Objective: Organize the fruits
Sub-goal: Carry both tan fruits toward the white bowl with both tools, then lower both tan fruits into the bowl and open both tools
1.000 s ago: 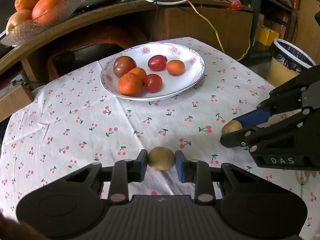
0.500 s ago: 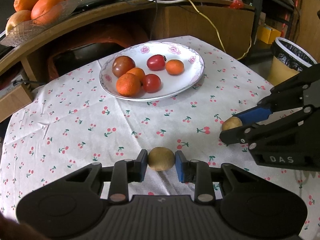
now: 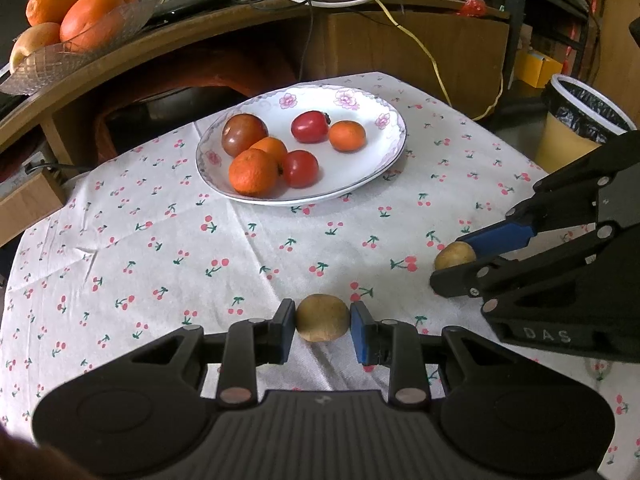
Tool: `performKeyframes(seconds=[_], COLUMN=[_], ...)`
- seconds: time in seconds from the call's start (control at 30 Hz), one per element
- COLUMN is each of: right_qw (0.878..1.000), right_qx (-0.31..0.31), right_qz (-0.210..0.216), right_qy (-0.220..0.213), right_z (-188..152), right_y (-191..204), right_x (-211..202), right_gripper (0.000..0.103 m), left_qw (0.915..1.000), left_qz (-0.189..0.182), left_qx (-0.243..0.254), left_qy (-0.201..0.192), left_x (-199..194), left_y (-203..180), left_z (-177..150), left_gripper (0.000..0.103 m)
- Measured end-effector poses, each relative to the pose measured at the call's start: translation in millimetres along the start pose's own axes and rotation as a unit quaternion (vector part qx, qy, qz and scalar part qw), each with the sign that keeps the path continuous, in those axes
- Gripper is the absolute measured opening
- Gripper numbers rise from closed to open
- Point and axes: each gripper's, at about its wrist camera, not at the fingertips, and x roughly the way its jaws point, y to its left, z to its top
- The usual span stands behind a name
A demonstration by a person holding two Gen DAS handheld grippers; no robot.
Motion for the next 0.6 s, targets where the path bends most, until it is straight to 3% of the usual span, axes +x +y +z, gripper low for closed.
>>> performKeyframes(seconds=[0.37,0.6], right_qw=[0.998,0.996], right_qx=[0.034,0.056], right_qz=[0.000,-0.007], right_qy=[-0.047,-0.068], right_z=[32.9,64.8], right_y=[-16.6,-35.6], right_x=[-12.3,1.3], right_gripper=[0.024,0.024], left_qw=[0.9995,0.9986], left_qz=[0.004,0.021], left_qx=[-0.002,-0.011], left_qy=[-0.032,-0.047], left_x=[-4.4,7.4], left_y=[2.7,17.0], left_z=[34.3,67.9], left_gripper=[0.035,0.035])
